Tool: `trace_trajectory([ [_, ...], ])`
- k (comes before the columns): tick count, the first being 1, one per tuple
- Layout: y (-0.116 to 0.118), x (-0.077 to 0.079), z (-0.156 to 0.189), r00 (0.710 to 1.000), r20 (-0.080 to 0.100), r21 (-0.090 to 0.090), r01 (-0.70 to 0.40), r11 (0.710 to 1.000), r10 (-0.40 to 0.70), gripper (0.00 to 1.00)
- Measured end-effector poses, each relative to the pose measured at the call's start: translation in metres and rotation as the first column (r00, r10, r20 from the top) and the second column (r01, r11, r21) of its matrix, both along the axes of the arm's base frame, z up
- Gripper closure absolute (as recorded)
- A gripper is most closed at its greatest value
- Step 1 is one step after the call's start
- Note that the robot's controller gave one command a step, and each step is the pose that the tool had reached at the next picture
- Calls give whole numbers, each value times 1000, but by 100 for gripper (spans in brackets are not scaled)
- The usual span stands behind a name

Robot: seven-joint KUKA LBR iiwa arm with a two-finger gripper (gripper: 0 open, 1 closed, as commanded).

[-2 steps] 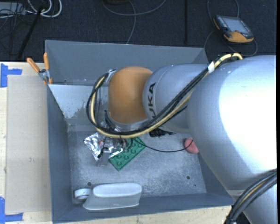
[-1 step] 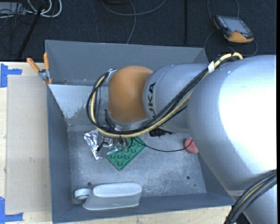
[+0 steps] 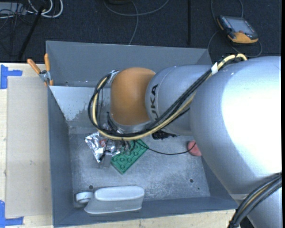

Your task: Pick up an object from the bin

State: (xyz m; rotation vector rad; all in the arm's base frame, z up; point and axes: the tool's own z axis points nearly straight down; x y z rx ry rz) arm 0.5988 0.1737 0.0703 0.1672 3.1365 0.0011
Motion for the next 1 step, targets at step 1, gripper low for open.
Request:
trace_trajectory([
  [1, 0, 0, 1, 1000, 0, 0, 2, 1000, -2, 100],
])
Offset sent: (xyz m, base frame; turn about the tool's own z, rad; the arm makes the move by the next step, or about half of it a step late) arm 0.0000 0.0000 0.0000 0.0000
